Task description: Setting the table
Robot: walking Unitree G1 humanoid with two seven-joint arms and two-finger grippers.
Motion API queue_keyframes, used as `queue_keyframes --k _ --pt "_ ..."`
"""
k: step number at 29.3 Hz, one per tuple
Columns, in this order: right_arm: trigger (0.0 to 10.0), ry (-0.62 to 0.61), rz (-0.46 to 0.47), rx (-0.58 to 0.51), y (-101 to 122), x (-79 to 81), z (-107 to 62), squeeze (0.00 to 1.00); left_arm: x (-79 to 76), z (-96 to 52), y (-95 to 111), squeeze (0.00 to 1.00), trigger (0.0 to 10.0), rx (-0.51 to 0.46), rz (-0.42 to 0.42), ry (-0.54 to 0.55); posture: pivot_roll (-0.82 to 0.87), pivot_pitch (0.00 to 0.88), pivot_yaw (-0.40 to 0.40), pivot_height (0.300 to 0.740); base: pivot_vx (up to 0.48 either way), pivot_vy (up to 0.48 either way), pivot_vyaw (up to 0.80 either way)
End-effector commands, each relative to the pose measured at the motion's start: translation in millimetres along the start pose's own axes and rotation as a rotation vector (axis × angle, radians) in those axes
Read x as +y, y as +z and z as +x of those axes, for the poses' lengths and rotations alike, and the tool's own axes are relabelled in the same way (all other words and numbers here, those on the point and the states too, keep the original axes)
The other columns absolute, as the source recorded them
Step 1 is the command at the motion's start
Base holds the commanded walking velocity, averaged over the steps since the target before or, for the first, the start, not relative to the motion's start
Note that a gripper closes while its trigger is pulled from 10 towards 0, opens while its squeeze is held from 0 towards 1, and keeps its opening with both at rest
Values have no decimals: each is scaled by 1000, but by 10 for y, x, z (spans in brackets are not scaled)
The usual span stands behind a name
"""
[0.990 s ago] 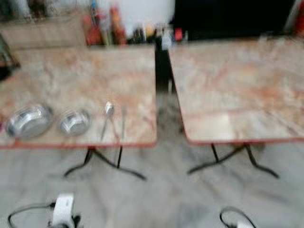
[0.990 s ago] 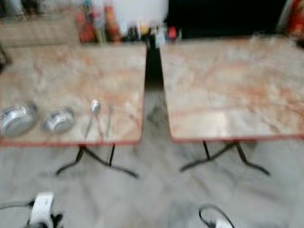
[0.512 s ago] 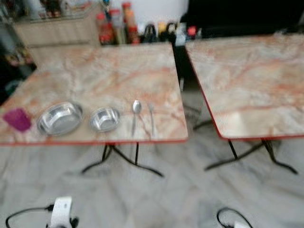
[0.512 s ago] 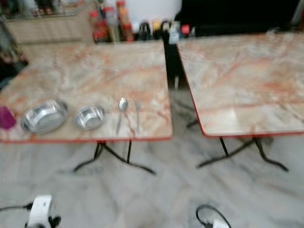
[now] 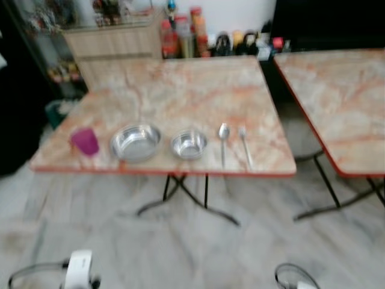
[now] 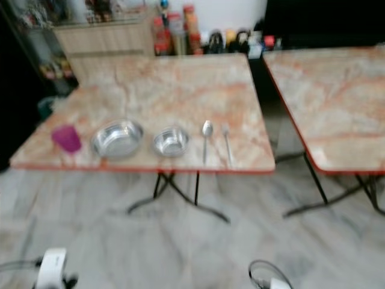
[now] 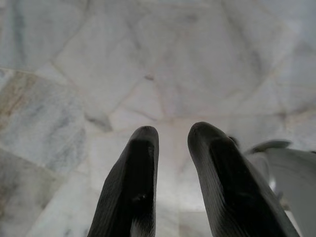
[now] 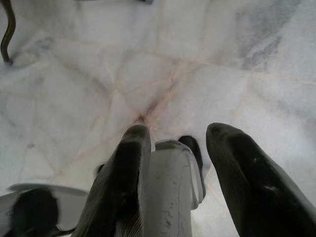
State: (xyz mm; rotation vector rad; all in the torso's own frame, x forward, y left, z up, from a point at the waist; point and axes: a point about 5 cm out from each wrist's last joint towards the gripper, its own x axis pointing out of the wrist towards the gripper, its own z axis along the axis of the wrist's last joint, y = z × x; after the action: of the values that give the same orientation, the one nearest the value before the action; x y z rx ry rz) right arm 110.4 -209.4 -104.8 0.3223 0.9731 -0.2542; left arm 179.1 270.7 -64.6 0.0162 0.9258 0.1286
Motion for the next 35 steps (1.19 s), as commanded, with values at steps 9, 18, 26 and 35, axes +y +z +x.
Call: queue_keyframes --k 9,18,26,35 --pt "10000 21 7 -8 37 89 28 0 66 -7 42 0 10000 -2 26 13 28 0 37 736 0 386 0" --pt "10000 20 14 -18 87 115 47 0 61 4 102 0 10000 -19 21 22 38 0 39 736 0 172 0" --pt "10000 17 23 -28 126 135 60 0 53 13 141 0 10000 -26 18 26 33 0 47 736 0 0 0" --pt "10000 15 21 -23 109 130 56 0 62 9 125 0 10000 -25 0 28 40 0 43 736 0 0 0"
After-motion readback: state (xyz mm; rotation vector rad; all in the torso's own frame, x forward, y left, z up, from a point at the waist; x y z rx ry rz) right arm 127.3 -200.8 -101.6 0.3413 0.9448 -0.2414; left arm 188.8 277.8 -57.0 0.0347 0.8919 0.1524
